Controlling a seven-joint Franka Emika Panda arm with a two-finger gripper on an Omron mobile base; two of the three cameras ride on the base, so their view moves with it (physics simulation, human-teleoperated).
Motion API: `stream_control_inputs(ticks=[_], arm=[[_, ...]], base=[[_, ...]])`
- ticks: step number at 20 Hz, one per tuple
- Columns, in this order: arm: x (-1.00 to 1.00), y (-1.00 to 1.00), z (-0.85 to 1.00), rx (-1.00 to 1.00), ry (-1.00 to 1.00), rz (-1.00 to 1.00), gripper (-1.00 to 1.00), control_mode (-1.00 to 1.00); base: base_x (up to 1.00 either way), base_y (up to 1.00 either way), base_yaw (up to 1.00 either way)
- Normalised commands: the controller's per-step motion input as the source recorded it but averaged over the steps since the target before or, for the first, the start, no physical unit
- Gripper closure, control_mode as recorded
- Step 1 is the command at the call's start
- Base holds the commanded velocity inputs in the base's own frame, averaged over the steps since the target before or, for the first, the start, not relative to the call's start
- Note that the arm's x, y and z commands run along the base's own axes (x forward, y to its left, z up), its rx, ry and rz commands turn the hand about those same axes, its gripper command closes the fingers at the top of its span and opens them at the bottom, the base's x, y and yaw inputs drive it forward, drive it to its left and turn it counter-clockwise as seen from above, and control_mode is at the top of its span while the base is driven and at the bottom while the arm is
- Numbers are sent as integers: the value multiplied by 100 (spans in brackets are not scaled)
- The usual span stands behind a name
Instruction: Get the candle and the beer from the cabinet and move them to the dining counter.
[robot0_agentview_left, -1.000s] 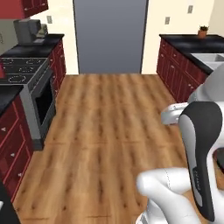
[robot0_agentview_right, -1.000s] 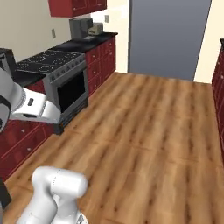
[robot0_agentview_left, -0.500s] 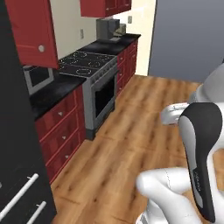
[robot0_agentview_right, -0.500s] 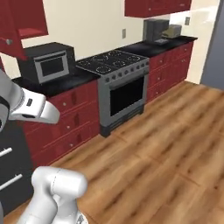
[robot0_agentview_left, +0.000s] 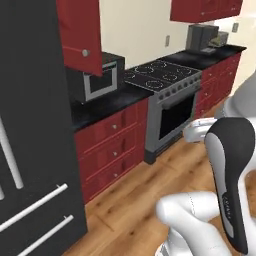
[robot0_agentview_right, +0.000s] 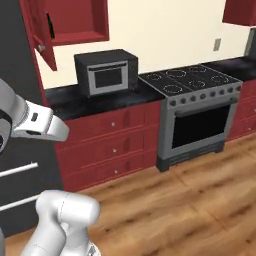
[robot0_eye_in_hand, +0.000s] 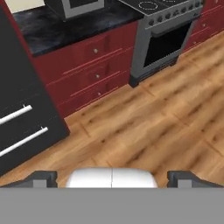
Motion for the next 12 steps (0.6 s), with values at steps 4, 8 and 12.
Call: stream_control_inputs(ticks=[4, 8, 12], arm=[[0, 0, 0, 0, 0, 0, -100, 100], [0, 0, 0, 0, 0, 0, -100, 100], [0, 0, 0, 0, 0, 0, -100, 100]], base=[[29, -50, 60], [26, -49, 61], [11, -47, 61]])
